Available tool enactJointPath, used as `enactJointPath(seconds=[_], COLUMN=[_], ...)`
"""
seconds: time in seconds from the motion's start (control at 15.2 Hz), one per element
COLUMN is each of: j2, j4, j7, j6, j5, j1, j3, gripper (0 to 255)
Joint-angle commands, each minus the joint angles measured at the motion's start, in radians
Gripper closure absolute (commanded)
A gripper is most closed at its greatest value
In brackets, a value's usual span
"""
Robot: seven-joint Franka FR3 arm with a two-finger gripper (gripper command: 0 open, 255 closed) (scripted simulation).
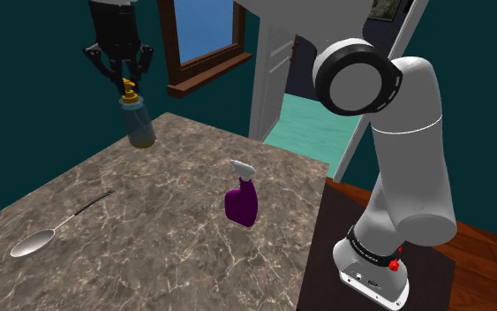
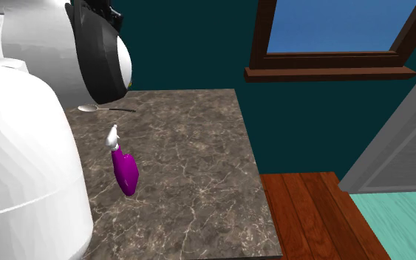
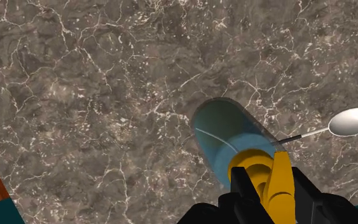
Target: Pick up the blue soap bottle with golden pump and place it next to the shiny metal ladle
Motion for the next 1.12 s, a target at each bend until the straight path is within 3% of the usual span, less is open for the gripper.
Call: enactJointPath(seconds=[0.0, 0.46, 1.06], j2=[-0.017, -0.089, -0.127], j4=[-0.054, -0.266, -0.449], j7=[0.001, -0.004, -0.009], j6=[0.038, 0.179, 0.322], j5=[0.002, 0.010, 0.015], j1=[-0.002, -0.015, -0.023], j3=[0.001, 0.001, 0.001], gripper=[255, 255, 255])
